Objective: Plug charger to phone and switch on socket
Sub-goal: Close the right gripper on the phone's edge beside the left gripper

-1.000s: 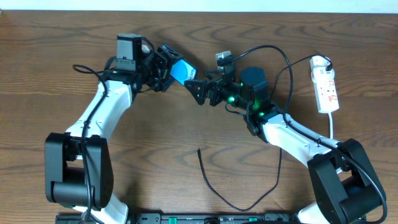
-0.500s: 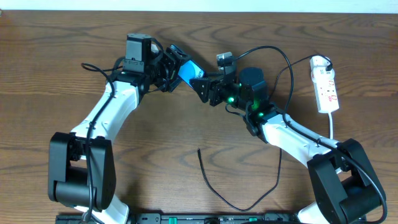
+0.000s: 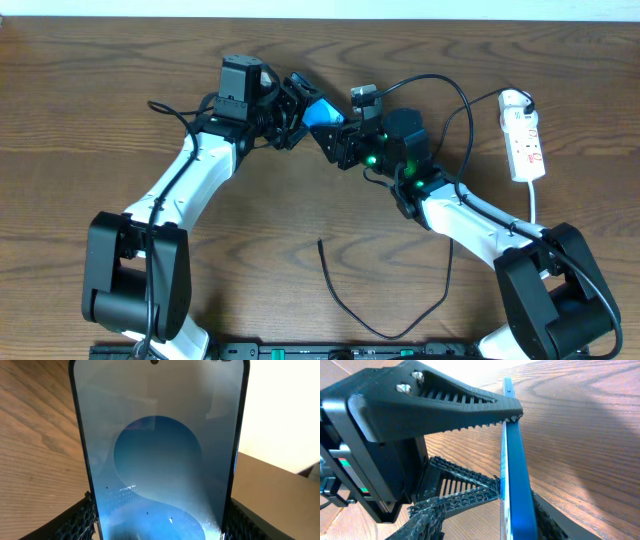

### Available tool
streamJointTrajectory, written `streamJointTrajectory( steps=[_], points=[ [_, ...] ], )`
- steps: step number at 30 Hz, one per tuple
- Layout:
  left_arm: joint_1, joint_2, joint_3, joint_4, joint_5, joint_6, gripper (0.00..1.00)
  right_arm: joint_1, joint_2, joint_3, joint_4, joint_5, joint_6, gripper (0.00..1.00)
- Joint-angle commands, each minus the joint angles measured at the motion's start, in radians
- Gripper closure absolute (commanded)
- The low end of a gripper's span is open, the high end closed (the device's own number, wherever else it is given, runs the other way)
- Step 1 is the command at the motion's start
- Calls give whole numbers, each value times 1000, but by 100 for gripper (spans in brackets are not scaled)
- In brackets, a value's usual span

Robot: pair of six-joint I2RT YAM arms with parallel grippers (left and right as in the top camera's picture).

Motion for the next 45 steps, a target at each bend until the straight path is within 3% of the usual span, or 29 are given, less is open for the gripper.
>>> streamJointTrajectory(
  steps=[1,11,25,29,35,40,42,43,45],
  points=[
    [-5,-24,26,24,64,-51,92,5,8,16,-1,13,-1,50],
    [-8,-24,26,35,93,-65,93,5,8,16,-1,24,-1,53],
    [-51,-24,26,39,70,-37,93,5,8,16,-5,38,-1,65],
    [-54,-24,26,39,70,-37,93,5,8,16,-6,38,-1,74],
    [-54,-24,26,39,60,-30,93,5,8,16,-5,39,-1,98],
    [-54,-24,26,38,55,-30,93,5,8,16,-5,42,-1,99],
    [-54,-24,26,38,55,-30,83,5,8,16,-5,42,-2,99],
    [-54,-24,26,38,55,-30,52,3,8,16,-5,42,-3,99],
    [-54,-24,26,39,55,-11,16,0,8,16,-5,42,-13,99]
  ],
)
